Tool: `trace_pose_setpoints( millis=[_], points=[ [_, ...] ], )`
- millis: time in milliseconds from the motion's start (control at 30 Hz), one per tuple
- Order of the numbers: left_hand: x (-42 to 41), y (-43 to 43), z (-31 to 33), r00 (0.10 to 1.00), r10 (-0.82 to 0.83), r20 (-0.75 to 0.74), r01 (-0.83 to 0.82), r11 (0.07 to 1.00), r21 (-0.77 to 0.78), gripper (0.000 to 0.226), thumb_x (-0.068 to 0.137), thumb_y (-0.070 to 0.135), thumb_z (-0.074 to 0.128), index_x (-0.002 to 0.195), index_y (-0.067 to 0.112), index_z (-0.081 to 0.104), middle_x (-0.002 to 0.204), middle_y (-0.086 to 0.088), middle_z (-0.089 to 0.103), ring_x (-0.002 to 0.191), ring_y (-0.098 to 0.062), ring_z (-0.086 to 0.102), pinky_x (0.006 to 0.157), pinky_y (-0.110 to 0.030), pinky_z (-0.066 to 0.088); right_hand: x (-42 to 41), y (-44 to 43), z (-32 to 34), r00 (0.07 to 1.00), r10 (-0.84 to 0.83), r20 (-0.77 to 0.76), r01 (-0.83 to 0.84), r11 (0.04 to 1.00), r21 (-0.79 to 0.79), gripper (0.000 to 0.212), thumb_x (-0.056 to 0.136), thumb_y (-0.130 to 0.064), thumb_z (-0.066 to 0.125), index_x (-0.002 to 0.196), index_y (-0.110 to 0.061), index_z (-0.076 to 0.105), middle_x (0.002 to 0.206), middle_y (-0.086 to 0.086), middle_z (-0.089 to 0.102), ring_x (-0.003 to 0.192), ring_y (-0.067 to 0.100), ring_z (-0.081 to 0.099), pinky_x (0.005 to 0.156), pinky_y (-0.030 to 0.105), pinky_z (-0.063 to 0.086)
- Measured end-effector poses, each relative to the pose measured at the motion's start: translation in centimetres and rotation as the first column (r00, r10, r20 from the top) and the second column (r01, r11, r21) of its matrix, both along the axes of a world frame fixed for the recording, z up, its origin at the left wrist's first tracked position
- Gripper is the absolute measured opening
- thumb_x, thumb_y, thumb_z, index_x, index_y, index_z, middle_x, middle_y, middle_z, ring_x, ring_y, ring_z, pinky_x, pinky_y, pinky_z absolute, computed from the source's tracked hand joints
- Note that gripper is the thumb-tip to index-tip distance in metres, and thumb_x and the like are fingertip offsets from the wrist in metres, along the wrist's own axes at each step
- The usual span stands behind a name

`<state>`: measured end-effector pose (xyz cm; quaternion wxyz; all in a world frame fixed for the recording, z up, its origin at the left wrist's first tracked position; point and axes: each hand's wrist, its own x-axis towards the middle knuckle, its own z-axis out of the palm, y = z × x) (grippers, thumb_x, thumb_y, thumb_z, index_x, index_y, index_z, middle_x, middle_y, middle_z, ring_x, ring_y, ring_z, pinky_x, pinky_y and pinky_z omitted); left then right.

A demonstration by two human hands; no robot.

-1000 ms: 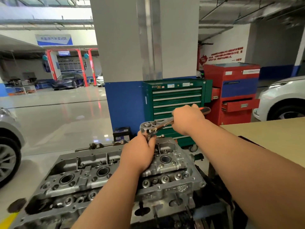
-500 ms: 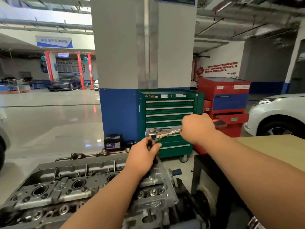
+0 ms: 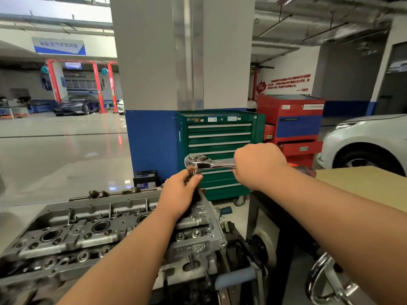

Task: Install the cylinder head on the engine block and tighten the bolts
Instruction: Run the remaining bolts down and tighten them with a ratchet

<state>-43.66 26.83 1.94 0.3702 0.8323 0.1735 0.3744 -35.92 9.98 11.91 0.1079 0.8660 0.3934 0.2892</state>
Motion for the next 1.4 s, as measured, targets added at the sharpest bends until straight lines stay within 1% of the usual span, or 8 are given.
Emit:
trace_pose_setpoints(
  millis=[100,233,600,767,867,1000,1167,1400],
  points=[
    [0.1,0.0,0.3,0.999,-0.044,0.021,0.046,0.995,-0.092,0.017,0.095,0.033,0.056,0.105,0.026,0.068,0.091,0.016,0.068,0.086,-0.005,0.062,0.075,-0.021,0.046,-0.7,0.1,0.6,1.0,0.016,0.014,-0.016,1.0,-0.004,0.016,0.091,-0.027,0.051,0.076,-0.019,0.051,0.064,-0.003,0.043,0.062,0.024,0.049,0.06,0.031,0.037],
    [0.1,0.1,0.0,0.996,-0.06,-0.067,0.06,0.998,0.002,0.02,0.096,0.036,0.053,0.108,0.028,0.067,0.092,0.013,0.067,0.085,-0.006,0.058,0.067,-0.011,0.037,-1.4,-0.3,-0.4,0.994,-0.053,-0.092,0.053,0.999,-0.01,0.016,0.092,-0.027,0.05,0.078,-0.019,0.052,0.064,-0.003,0.044,0.06,0.021,0.048,0.056,0.03,0.036],
    [0.7,-0.2,-0.2,0.989,0.022,-0.146,-0.004,0.992,0.126,0.025,0.1,0.038,0.044,0.114,0.024,0.06,0.081,0.014,0.059,0.074,-0.009,0.052,0.059,-0.025,0.033,-5.7,0.6,0.2,0.932,-0.045,-0.358,-0.013,0.987,-0.157,0.028,0.095,-0.025,0.044,0.069,-0.016,0.041,0.072,0.001,0.047,0.06,0.016,0.045,0.053,0.029,0.035],
    [0.5,-0.2,0.0,0.983,0.009,-0.183,0.011,0.994,0.109,0.03,0.1,0.04,0.043,0.115,0.02,0.06,0.098,-0.003,0.066,0.09,-0.024,0.058,0.07,-0.031,0.037,-7.0,1.2,1.2,0.953,-0.036,-0.3,-0.072,0.938,-0.34,0.026,0.099,-0.014,0.037,0.103,-0.004,0.061,0.069,0.003,0.043,0.058,0.016,0.041,0.056,0.03,0.036],
    [0.4,0.0,0.1,0.979,0.007,-0.202,0.013,0.995,0.1,0.033,0.1,0.04,0.043,0.111,0.015,0.06,0.098,-0.004,0.066,0.094,-0.027,0.058,0.074,-0.033,0.041,-5.1,0.7,1.4,0.961,-0.095,-0.26,0.029,0.969,-0.246,0.014,0.096,-0.017,0.045,0.085,-0.011,0.052,0.075,0.002,0.048,0.066,0.019,0.05,0.057,0.033,0.039],
    [0.2,0.3,0.1,0.982,-0.018,-0.186,0.03,0.998,0.06,0.026,0.101,0.04,0.042,0.101,0.019,0.059,0.077,0.02,0.058,0.085,-0.015,0.054,0.072,-0.028,0.035,-1.7,0.8,1.2,0.986,-0.082,-0.143,0.058,0.985,-0.161,0.015,0.096,-0.015,0.045,0.109,-0.016,0.051,0.081,-0.002,0.049,0.08,0.025,0.051,0.068,0.038,0.038],
    [0.4,0.2,-0.2,0.981,-0.043,-0.188,0.063,0.993,0.101,0.024,0.101,0.039,0.041,0.099,0.024,0.059,0.081,0.017,0.062,0.079,-0.007,0.056,0.07,-0.027,0.036,3.4,3.5,-0.4,0.973,-0.131,-0.192,0.116,0.989,-0.087,0.025,0.09,-0.01,0.047,0.115,-0.014,0.052,0.114,0.007,0.061,0.107,0.029,0.053,0.1,0.048,0.032],
    [0.9,1.3,-0.6,0.986,-0.065,-0.155,0.085,0.988,0.128,0.021,0.1,0.038,0.044,0.09,0.025,0.057,0.081,0.011,0.066,0.075,0.002,0.058,0.061,-0.009,0.038,8.2,8.0,-2.6,0.981,-0.001,-0.193,0.001,1.0,0.001,0.016,0.091,-0.016,0.047,0.106,-0.016,0.052,0.107,0.006,0.062,0.105,0.028,0.054,0.1,0.046,0.03]
  ],
)
